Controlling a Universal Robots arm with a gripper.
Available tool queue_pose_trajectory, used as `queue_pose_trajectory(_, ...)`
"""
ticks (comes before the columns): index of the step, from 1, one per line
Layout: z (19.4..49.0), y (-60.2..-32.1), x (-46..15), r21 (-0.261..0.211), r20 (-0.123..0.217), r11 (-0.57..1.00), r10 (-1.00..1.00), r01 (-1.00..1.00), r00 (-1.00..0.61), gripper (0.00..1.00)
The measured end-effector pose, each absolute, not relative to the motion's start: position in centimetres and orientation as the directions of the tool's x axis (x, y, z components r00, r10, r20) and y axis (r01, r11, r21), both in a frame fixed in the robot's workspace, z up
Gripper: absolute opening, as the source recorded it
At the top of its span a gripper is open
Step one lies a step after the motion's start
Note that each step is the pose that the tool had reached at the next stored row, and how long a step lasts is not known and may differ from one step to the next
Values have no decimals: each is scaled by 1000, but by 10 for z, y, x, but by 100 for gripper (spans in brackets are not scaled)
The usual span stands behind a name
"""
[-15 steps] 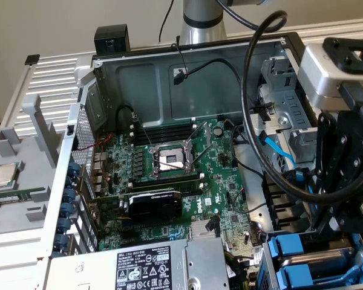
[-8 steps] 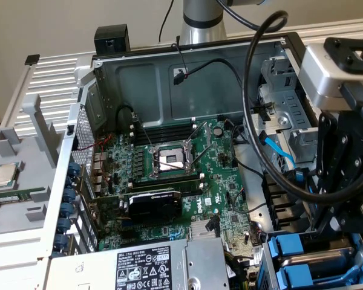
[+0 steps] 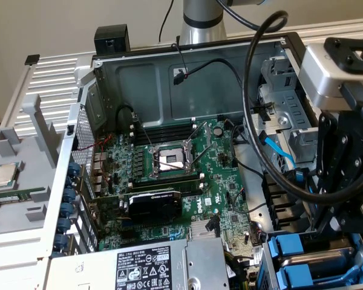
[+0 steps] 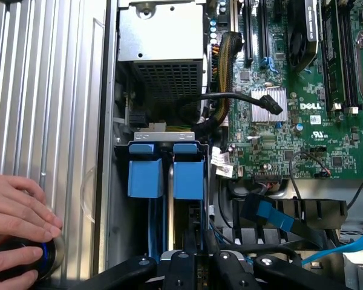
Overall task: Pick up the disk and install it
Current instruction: 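Insert the first disk wire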
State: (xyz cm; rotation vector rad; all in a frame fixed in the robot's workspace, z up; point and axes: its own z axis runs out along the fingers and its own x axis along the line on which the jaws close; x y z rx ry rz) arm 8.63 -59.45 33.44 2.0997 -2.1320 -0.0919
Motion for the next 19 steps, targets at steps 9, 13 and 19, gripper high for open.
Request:
queue_pose_trajectory(9, 334, -594, 85, 146, 61, 19, -998, -989, -11, 17)
queue_pose_trajectory(13, 333, -594, 85, 145, 61, 20, -998, -989, -11, 17)
queue_pose_trajectory(19, 333, -594, 85, 145, 60, 20, -998, -989, -11, 17)
